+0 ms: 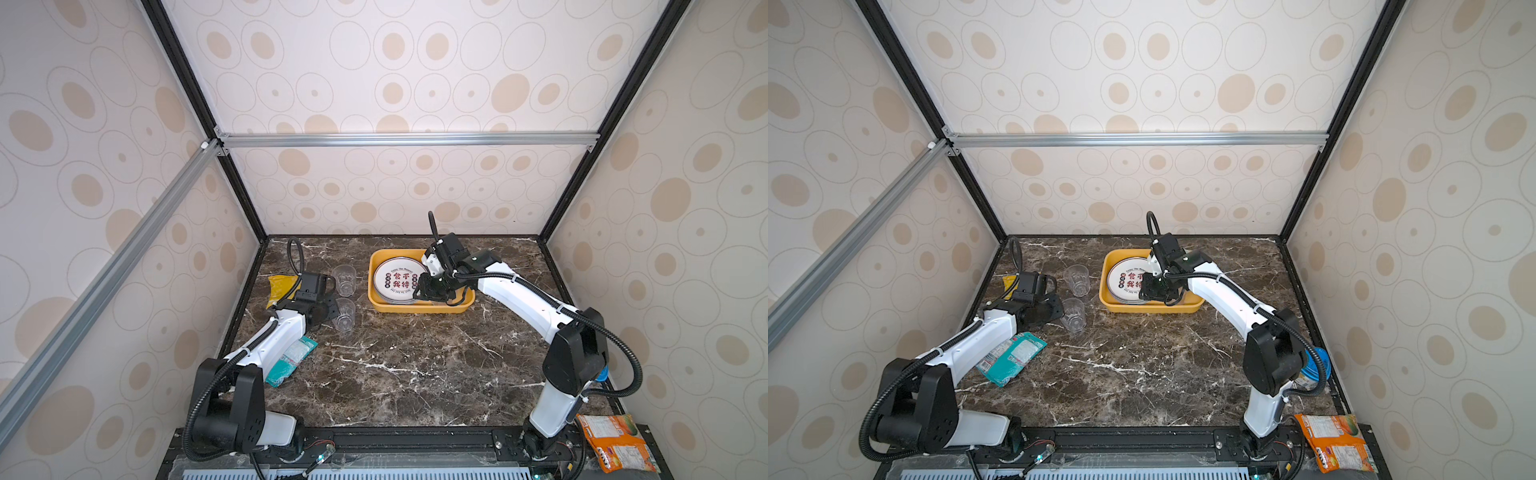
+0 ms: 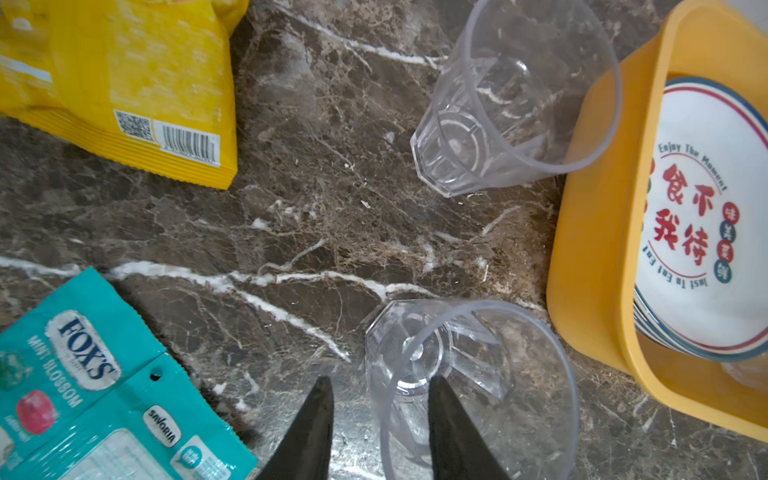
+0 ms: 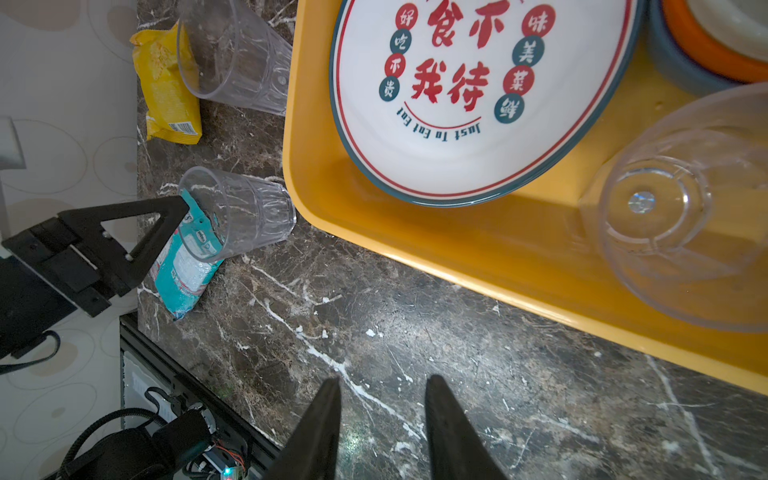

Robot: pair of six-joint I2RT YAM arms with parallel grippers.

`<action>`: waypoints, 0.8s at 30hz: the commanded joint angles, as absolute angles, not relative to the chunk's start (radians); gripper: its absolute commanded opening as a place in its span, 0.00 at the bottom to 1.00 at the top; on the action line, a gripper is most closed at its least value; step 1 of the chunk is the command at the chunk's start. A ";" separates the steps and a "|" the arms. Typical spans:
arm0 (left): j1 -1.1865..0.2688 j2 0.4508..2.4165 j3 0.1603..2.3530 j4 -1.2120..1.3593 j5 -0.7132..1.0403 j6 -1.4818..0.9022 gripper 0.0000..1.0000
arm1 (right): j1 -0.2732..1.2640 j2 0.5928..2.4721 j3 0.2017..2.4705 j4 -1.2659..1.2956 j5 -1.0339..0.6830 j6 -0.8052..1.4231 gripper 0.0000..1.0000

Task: Place the mixed dishes into the plastic bin
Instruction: 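Grasp a clear table cup with the left gripper while the right arm withdraws, then bring the right gripper to the cup held by the left gripper and grasp it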

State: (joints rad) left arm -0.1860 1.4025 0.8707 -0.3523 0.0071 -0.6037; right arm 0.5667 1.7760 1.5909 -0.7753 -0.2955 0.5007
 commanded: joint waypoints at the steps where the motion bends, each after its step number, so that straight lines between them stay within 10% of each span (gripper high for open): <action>1: -0.177 1.421 0.900 -0.329 0.005 -0.580 0.34 | 0.573 1.742 1.577 -0.770 -0.297 0.514 0.37; 24: -0.176 1.447 0.904 -0.337 0.051 -0.554 0.03 | 0.574 1.747 1.575 -0.771 -0.292 0.514 0.36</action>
